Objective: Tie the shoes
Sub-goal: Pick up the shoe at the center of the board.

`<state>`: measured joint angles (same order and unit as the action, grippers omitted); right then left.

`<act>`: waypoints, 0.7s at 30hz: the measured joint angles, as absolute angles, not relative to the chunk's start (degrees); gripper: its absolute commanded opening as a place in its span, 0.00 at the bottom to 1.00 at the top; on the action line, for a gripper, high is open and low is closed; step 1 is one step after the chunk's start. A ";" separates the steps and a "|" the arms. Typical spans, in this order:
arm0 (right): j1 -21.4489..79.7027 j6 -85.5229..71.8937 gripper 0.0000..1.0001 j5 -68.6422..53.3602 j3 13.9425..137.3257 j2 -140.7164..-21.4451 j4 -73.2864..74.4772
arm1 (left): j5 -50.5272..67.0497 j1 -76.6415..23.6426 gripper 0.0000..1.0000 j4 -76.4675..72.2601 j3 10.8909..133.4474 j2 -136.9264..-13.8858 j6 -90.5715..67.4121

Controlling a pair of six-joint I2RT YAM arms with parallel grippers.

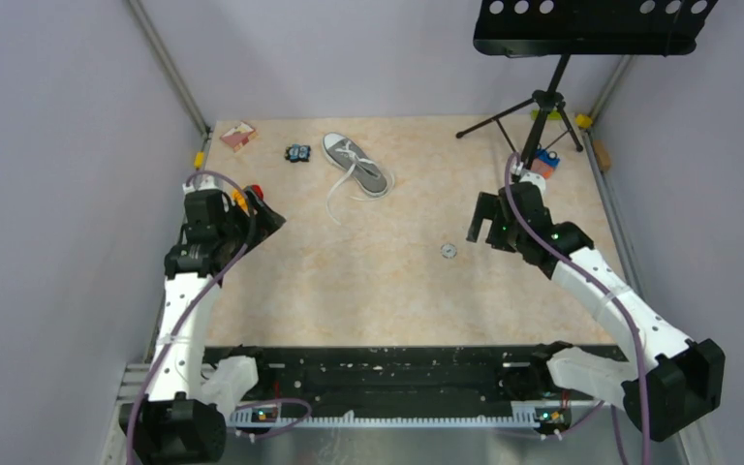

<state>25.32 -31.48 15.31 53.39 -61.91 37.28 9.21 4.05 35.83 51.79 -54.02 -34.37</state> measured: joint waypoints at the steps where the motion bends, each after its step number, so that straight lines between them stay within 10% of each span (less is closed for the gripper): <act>1: 25.32 -31.86 0.98 15.18 53.36 -62.02 37.10 | 8.95 4.03 0.96 36.58 52.14 -54.22 -34.35; 12: 25.36 -34.11 0.96 9.69 50.96 -62.30 31.05 | 9.96 1.78 0.93 38.26 51.83 -55.42 -33.32; 21: 33.15 -34.87 0.91 7.64 44.16 -62.28 26.02 | 9.34 -23.75 0.92 35.53 46.06 -55.79 -36.12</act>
